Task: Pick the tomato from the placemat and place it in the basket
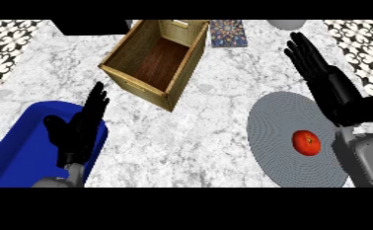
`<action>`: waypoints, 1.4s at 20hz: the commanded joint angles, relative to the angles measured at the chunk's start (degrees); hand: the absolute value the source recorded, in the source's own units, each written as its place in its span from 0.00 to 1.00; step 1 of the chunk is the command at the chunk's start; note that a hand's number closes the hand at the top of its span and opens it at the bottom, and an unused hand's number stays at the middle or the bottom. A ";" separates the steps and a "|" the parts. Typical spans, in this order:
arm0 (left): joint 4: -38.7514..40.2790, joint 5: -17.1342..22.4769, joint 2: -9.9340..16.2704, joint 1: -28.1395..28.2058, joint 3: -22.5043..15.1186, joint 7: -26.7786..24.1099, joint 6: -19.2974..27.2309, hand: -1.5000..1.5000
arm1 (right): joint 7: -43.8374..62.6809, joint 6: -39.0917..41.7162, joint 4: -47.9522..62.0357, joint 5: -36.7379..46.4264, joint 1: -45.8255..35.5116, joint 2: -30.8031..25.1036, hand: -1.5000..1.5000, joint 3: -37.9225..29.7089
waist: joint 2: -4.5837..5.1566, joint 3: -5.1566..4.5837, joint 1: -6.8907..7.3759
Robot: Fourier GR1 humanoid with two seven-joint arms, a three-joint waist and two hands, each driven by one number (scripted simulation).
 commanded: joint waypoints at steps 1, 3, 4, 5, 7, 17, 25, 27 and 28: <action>-2.82 -2.51 0.59 -1.20 -1.13 -1.88 -1.31 0.50 | -3.01 1.65 -1.40 -0.97 6.06 -2.38 1.00 -4.80 | 2.25 -0.19 1.02; -1.85 -1.80 4.83 -3.75 0.72 -5.18 -6.20 0.50 | -6.73 3.87 3.56 -3.31 8.45 -5.45 1.00 -9.99 | 2.35 -0.15 0.46; -3.86 -3.74 5.62 -5.23 -0.23 -4.85 -5.65 0.50 | -6.75 5.33 4.73 -5.63 9.56 -7.60 1.00 -13.14 | 2.24 -0.08 -0.14; -2.80 -2.98 9.63 -6.88 2.71 -7.80 -9.18 0.50 | -9.73 4.56 8.14 -3.14 11.10 -6.69 1.00 -12.65 | 2.56 -0.06 0.01; -3.56 -3.39 8.66 -5.35 -0.86 -8.31 -10.90 0.50 | -20.72 11.25 2.19 6.43 11.53 -10.84 1.00 -6.72 | 2.20 -0.01 0.05; -1.36 0.75 11.61 -6.33 3.89 -11.53 -18.12 0.50 | -12.28 -21.63 -3.05 30.96 20.17 5.27 0.00 2.64 | 2.22 -0.39 1.36; 0.54 -1.03 10.36 -6.94 3.78 -10.85 -16.12 0.50 | 14.33 -17.54 -17.94 44.30 23.86 -14.63 0.00 -5.09 | 1.77 -0.77 -0.82; 1.65 -0.75 11.17 -7.69 4.60 -11.60 -17.08 0.50 | 19.83 -10.33 -18.57 45.40 24.20 -20.27 0.00 -4.84 | 2.05 -0.86 -0.57; 0.84 -0.74 10.47 -7.22 3.90 -11.23 -16.87 0.50 | 22.45 -5.63 -20.90 43.27 24.75 -22.86 0.00 -4.97 | 1.88 -0.84 -0.56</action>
